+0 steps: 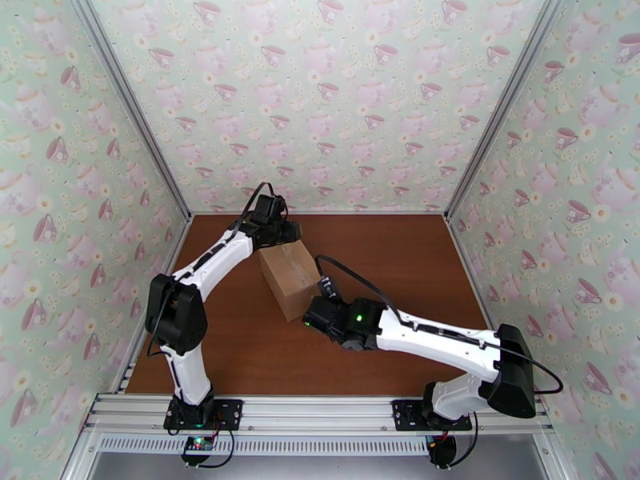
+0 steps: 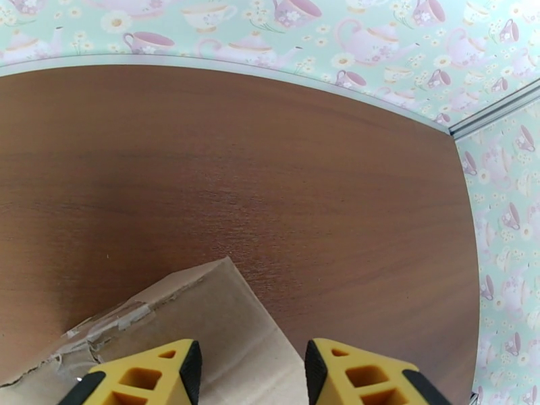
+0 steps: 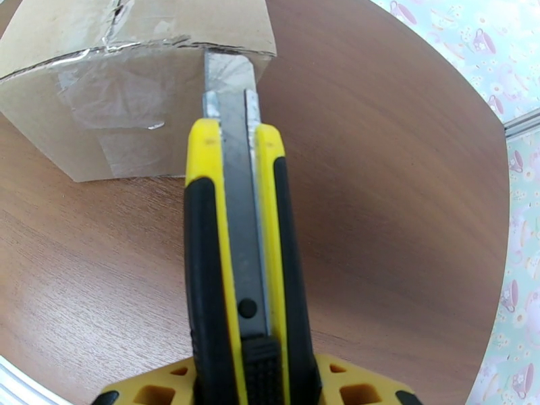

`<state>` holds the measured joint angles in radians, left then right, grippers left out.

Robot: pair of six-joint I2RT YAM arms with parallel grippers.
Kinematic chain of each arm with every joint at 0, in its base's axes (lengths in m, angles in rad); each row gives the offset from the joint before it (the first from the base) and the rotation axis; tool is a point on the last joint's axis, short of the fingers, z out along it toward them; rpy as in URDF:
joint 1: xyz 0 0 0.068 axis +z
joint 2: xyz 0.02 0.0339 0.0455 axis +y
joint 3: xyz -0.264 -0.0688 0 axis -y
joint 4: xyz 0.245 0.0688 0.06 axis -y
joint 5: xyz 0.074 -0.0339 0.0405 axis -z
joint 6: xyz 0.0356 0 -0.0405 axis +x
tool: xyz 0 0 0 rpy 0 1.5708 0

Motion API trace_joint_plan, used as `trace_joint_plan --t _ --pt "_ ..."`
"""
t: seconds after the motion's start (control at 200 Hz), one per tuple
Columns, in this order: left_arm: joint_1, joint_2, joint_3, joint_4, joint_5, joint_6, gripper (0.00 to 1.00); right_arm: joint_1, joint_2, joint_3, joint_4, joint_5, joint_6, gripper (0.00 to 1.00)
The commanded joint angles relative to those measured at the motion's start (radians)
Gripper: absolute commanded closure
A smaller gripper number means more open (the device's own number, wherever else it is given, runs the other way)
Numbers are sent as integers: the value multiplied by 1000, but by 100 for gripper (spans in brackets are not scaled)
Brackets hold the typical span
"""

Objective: Unpack the express box

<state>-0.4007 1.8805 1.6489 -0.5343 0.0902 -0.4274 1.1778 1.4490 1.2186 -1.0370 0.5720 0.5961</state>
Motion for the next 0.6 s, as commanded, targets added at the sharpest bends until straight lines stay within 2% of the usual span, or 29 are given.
trace_joint_plan --t 0.0,0.185,0.596 --pt "-6 16 -8 -13 23 -13 53 -3 -5 32 31 42 -15 100" --pt "19 7 36 -49 2 13 53 -4 -8 31 33 48 -13 100" --pt "202 6 146 -99 -16 49 52 -3 -16 31 26 42 4 100"
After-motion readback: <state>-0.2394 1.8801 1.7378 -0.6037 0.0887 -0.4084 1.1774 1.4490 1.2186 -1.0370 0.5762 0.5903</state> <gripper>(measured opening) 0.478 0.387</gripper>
